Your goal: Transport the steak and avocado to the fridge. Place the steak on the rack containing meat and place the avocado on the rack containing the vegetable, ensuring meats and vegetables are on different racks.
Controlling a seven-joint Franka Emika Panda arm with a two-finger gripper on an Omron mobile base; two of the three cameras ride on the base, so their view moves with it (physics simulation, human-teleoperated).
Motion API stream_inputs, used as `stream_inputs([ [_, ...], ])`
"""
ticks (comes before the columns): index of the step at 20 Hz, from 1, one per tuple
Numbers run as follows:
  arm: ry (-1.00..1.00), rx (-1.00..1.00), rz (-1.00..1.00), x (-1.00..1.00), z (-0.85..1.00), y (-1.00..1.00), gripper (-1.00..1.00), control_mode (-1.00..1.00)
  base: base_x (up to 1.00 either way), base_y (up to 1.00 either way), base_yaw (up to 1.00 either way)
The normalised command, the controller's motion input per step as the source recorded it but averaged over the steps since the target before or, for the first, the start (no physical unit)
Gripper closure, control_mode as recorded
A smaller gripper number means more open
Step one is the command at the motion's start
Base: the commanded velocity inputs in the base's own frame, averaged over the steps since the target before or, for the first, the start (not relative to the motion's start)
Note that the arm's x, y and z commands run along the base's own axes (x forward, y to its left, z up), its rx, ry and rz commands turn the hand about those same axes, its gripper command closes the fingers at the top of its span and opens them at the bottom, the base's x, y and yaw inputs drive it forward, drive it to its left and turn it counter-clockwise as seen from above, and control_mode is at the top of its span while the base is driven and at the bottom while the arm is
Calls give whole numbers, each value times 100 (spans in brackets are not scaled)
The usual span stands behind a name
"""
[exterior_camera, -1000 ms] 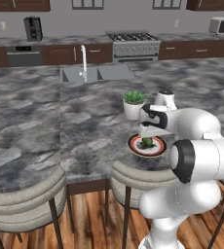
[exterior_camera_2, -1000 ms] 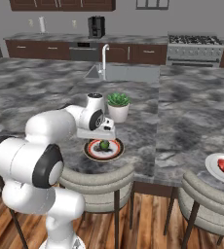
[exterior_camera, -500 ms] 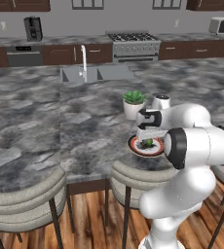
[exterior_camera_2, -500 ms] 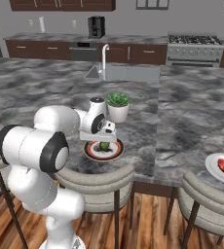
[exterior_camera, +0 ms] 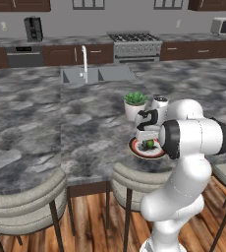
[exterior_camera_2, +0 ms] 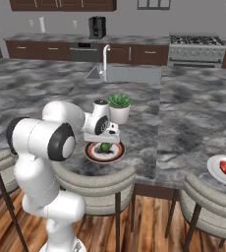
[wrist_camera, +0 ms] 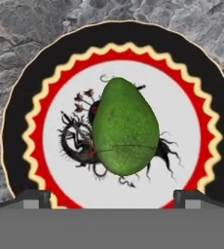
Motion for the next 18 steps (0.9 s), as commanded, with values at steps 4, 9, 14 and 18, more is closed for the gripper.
stream_inputs([
  [4, 0, 0, 0, 32, -14, -11, -100, -100, 0, 0, 0],
  [9, 0, 0, 0, 16, -26, 0, -100, -100, 0, 0, 0],
  [14, 0, 0, 0, 5, -20, 0, -100, -100, 0, 0, 0],
  [18, 0, 0, 0, -5, -1, 0, -100, -100, 0, 0, 0],
])
